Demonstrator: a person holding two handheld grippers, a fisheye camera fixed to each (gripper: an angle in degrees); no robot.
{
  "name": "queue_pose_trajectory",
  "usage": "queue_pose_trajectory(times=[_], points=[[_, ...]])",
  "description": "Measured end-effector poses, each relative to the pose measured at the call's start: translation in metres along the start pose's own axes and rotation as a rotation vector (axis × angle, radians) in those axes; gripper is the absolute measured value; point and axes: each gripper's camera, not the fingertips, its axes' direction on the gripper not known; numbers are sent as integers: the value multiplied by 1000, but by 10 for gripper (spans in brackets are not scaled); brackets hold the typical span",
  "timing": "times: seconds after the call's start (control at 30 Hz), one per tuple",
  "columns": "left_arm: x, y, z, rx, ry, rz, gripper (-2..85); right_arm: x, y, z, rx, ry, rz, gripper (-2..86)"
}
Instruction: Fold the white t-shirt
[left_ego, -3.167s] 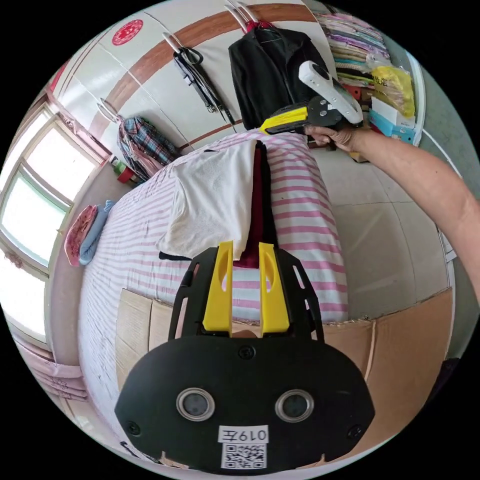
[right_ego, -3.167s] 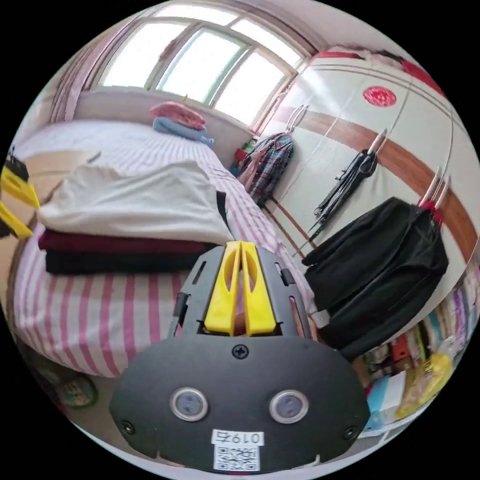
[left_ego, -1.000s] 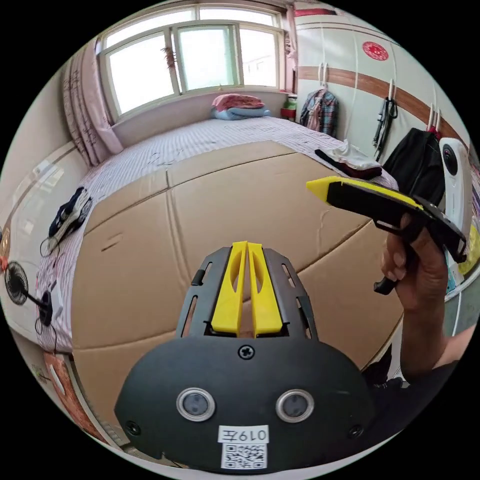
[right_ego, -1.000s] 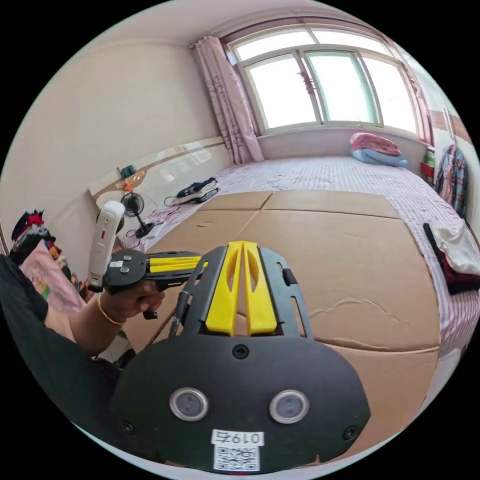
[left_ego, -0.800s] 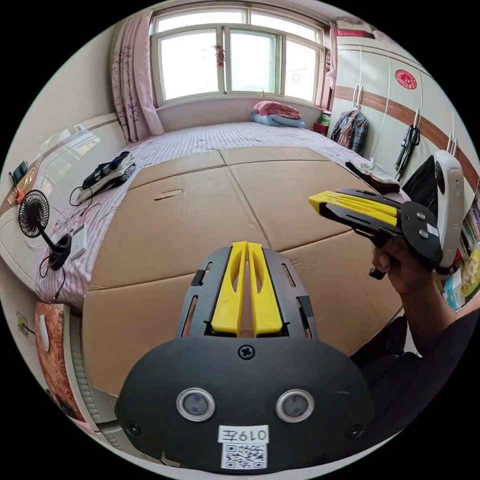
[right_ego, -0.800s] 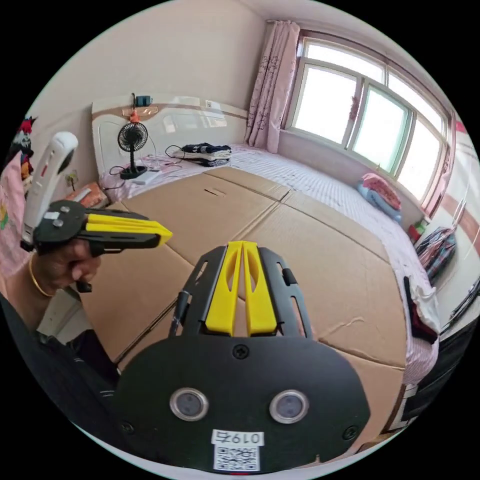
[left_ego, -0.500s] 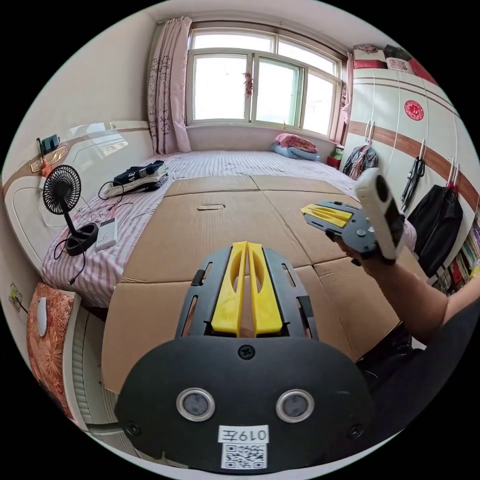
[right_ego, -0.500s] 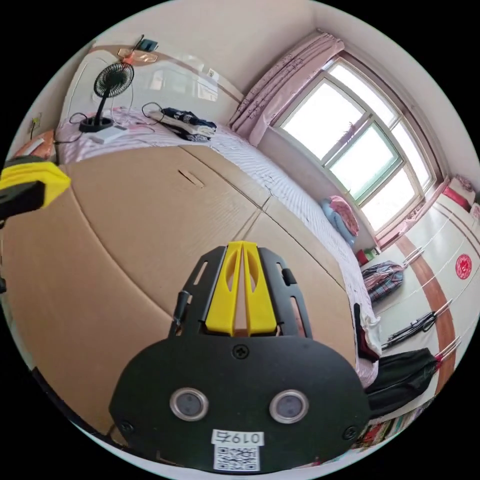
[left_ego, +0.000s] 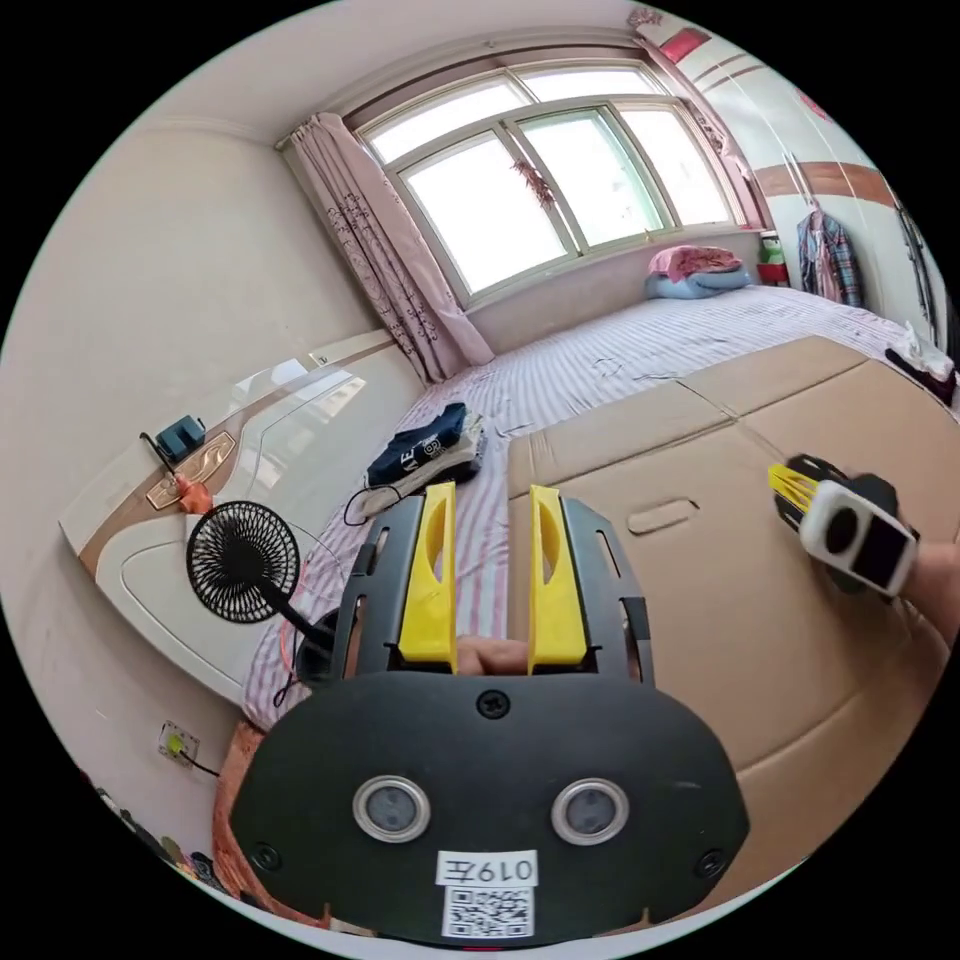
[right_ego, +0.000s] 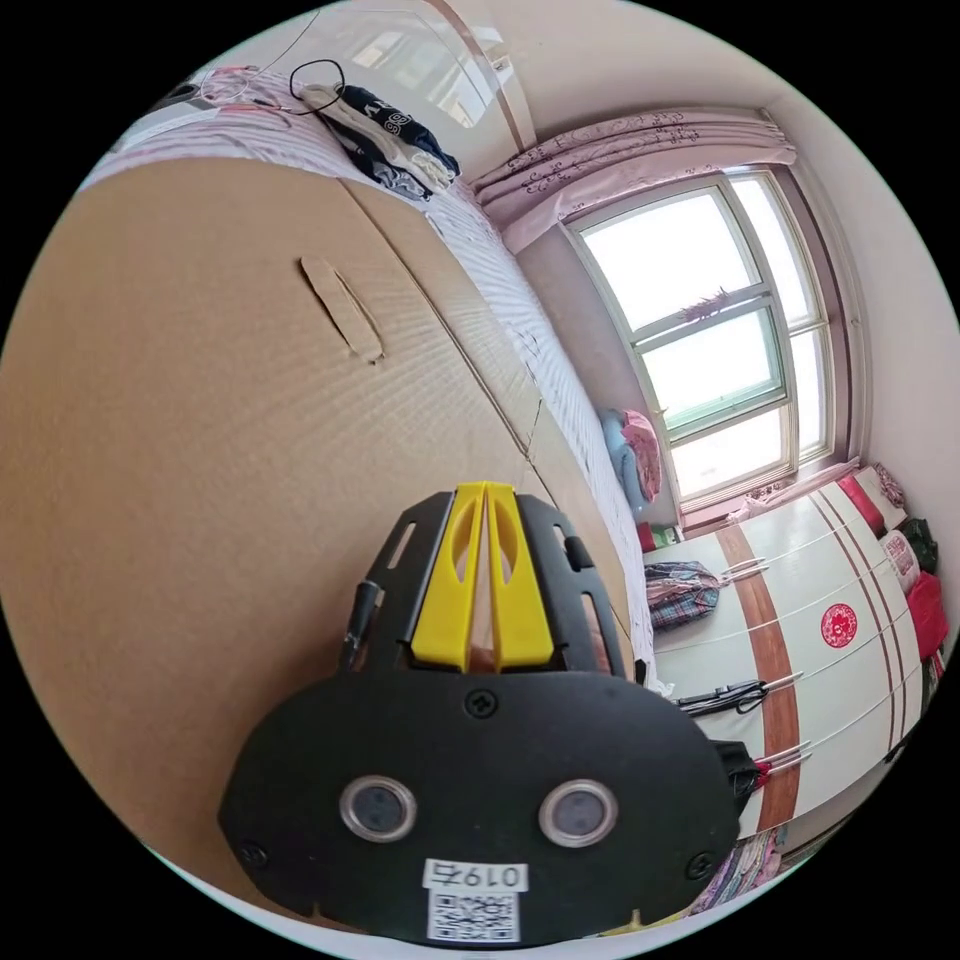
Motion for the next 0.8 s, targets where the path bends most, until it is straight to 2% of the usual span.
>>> queue_pose_trajectory(times=[0.2,0.3,0.47,0.6,0.7,0.8], points=[[-52,-86,225,-106,-111,-42,71,-48,-19,8,-10,9,11,-7],[-51,-109,314,-186,23,6,83,-71,-24,9,0,33,3,-7],[-11,-137,400,-235,-47,219,100,-105,-30,13,24,66,-15,-8],[23,-146,461,-350,-194,417,102,-113,-34,19,16,36,1,-8],[36,-150,487,-361,-272,462,90,-121,-36,23,19,40,2,-8],[26,-161,500,-364,-241,356,73,-125,-34,23,24,35,-3,-8]])
